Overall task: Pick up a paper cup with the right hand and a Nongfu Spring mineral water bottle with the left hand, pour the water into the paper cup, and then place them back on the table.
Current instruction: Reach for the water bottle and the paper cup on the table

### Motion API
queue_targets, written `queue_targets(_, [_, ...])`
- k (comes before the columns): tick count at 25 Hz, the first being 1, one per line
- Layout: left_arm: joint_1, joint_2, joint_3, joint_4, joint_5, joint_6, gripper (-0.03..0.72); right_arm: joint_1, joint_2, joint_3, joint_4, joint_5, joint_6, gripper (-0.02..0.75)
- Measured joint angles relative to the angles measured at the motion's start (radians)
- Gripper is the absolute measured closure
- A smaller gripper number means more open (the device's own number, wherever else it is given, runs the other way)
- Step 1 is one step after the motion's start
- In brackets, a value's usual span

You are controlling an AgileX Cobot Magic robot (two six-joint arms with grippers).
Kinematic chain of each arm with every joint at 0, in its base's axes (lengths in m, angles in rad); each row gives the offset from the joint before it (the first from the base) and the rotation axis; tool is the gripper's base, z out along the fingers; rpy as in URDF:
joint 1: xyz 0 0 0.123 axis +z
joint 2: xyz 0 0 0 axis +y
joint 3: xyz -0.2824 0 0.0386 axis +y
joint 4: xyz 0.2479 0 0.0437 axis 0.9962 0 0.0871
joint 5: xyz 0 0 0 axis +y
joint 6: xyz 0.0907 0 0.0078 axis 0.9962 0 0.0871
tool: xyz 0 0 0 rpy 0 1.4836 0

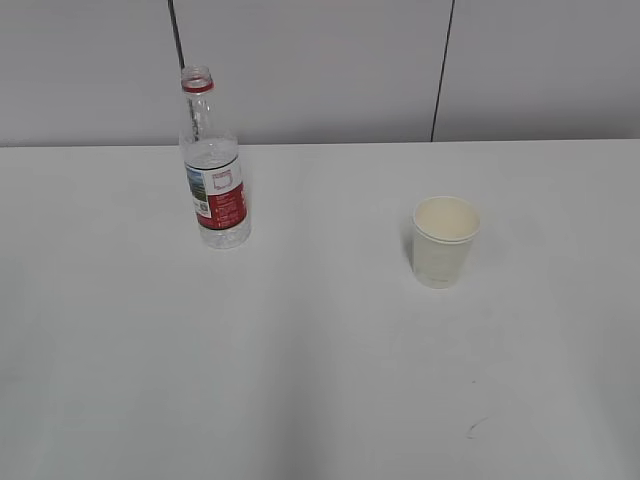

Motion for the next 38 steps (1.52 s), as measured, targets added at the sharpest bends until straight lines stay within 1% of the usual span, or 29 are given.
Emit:
queue_targets(13, [0.0, 0.0, 0.0, 0.0, 0.0, 0.0, 0.161, 0.0, 0.0, 0.0, 0.0, 0.0, 0.0, 0.156])
queue_targets(16, [0.0, 0.0, 0.0, 0.0, 0.0, 0.0, 0.161, 0.0, 0.0, -0.017, 0.013, -0.039, 0.0, 0.156])
queue_targets(18, [0.0, 0.0, 0.0, 0.0, 0.0, 0.0, 0.161, 0.0, 0.0, -0.024, 0.027, -0.113, 0.0, 0.156])
queue_targets(22, [0.0, 0.0, 0.0, 0.001, -0.001, 0.0, 0.161, 0.0, 0.024, -0.025, 0.031, -0.308, 0.0, 0.156])
queue_targets(25, [0.0, 0.0, -0.001, 0.002, -0.003, 0.0, 0.161, 0.0, 0.097, -0.025, 0.026, -0.442, 0.0, 0.156])
queue_targets(27, [-0.001, 0.001, -0.011, 0.017, -0.036, 0.0, 0.161, 0.0, 0.165, -0.025, 0.014, -0.535, 0.0, 0.156])
queue_targets(31, [-0.043, 0.057, -0.045, 0.049, -0.216, 0.0, 0.161, 0.0, 0.32, -0.025, 0.009, -0.736, 0.0, 0.156])
queue_targets(33, [-0.069, 0.121, -0.048, 0.055, -0.314, 0.0, 0.161, 0.0, 0.395, -0.025, 0.007, -0.808, 0.0, 0.156])
queue_targets(36, [-0.088, 0.235, -0.048, 0.049, -0.511, 0.001, 0.161, 0.0, 0.517, -0.025, 0.002, -0.918, 0.0, 0.156])
queue_targets(38, [-0.088, 0.323, -0.048, 0.036, -0.668, 0.001, 0.161, 0.0, 0.605, -0.025, 0.0, -0.996, 0.0, 0.156])
